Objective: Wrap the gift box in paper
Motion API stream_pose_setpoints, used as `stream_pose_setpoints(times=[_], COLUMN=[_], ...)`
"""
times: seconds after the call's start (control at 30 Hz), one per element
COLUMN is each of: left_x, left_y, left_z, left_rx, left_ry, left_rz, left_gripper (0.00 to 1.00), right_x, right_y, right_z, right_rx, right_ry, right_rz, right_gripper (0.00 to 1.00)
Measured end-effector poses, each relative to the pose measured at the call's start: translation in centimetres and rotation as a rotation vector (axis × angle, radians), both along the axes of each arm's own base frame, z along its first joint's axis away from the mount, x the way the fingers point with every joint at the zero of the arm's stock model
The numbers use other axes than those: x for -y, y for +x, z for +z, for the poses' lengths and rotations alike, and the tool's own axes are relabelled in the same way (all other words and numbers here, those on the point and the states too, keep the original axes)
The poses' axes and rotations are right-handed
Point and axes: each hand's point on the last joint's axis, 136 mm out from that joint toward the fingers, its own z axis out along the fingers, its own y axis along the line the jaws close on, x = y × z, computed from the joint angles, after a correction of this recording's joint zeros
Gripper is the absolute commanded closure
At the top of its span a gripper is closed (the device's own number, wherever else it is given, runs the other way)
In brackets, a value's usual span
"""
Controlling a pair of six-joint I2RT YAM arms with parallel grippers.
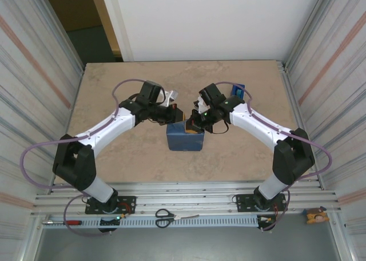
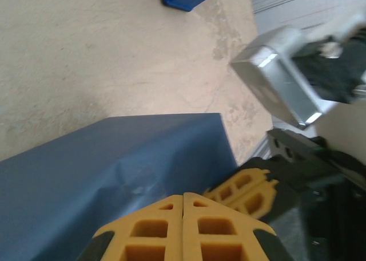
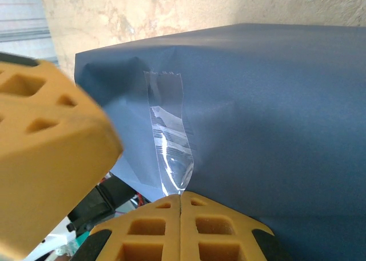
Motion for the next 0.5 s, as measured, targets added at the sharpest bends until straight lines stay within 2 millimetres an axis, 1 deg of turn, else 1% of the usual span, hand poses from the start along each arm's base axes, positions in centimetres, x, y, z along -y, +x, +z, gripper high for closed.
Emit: stream_pose_setpoints(times=[0.1,0.2,0.4,0.5], left_x=[0.0,0.4,0.5,0.5], left_y=[0.0,-0.3,-0.3,-0.3], left_z=[-1.0,-1.5,-1.9,-2.1], left_rx=[-0.017,-0.027,-0.012,0.002], left_ry=[0.03,0.052,0.114,0.147], left_rz=[0.0,-0.023,-0.067,-0.086], left_gripper=[1.0,1.0,1.0,1.0], right_x=[0.0,-0.1,-0.1,-0.1], right_y=[0.1,0.1,0.1,0.1], right_z=[0.0,0.0,0.0,0.1], right_rx=[0.001,-0.002,-0.006,-0.004], right_ry=[0.003,0.005,0.006,0.006], right_rz=[-0.003,-0.008,-0.013,-0.013], right_gripper=[1.0,1.0,1.0,0.97])
